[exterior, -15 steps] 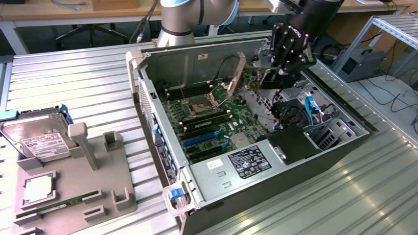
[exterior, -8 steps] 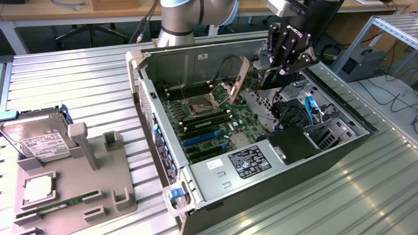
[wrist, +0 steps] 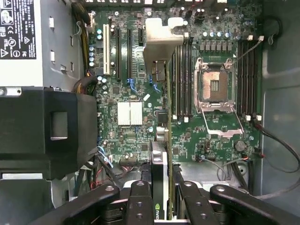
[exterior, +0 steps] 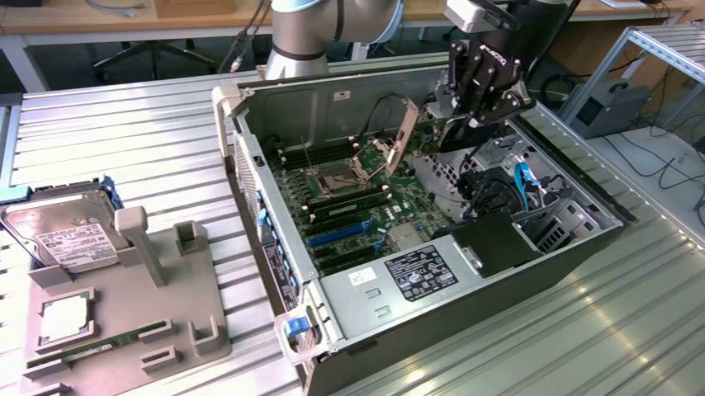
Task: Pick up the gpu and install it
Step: 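Insert the gpu into the slot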
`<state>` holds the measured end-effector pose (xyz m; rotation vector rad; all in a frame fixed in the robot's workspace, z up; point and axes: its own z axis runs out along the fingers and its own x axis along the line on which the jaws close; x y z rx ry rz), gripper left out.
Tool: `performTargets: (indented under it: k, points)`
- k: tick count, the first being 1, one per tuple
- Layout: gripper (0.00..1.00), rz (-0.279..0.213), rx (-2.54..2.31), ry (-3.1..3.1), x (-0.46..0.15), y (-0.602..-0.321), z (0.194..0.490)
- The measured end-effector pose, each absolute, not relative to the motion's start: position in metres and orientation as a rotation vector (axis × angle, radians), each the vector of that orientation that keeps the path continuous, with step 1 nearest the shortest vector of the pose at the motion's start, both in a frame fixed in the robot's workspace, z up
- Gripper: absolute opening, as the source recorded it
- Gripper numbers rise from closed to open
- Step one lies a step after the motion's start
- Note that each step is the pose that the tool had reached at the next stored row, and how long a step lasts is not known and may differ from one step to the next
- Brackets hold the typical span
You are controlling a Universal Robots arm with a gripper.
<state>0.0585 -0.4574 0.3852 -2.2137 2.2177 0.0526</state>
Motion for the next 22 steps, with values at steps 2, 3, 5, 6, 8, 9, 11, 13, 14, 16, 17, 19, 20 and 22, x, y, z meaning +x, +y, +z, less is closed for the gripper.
performTargets:
  k: [2, 3, 5, 6, 8, 9, 11, 13, 14, 16, 17, 19, 20, 22]
  points:
    - [0.27, 0.044, -2.21, 2.214, 0.056, -0.457, 0.384]
    - [0.27, 0.043, -2.21, 2.213, 0.055, -0.457, 0.383]
    - [0.27, 0.042, -2.209, 2.213, 0.054, -0.457, 0.383]
    - [0.27, 0.042, -2.209, 2.213, 0.053, -0.457, 0.383]
    - [0.27, 0.042, -2.209, 2.213, 0.053, -0.457, 0.382]
    - [0.27, 0.042, -2.209, 2.213, 0.051, -0.457, 0.382]
    - [0.27, 0.042, -2.209, 2.213, 0.047, -0.457, 0.382]
    - [0.27, 0.042, -2.208, 2.214, 0.041, -0.457, 0.382]
    - [0.27, 0.042, -2.208, 2.215, 0.04, -0.457, 0.382]
    - [0.27, 0.042, -2.208, 2.215, 0.04, -0.457, 0.382]
    - [0.27, 0.042, -2.208, 2.214, 0.04, -0.457, 0.382]
    - [0.27, 0.042, -2.208, 2.214, 0.04, -0.457, 0.382]
    - [0.27, 0.042, -2.208, 2.214, 0.04, -0.457, 0.382]
    - [0.27, 0.042, -2.208, 2.215, 0.04, -0.457, 0.382]
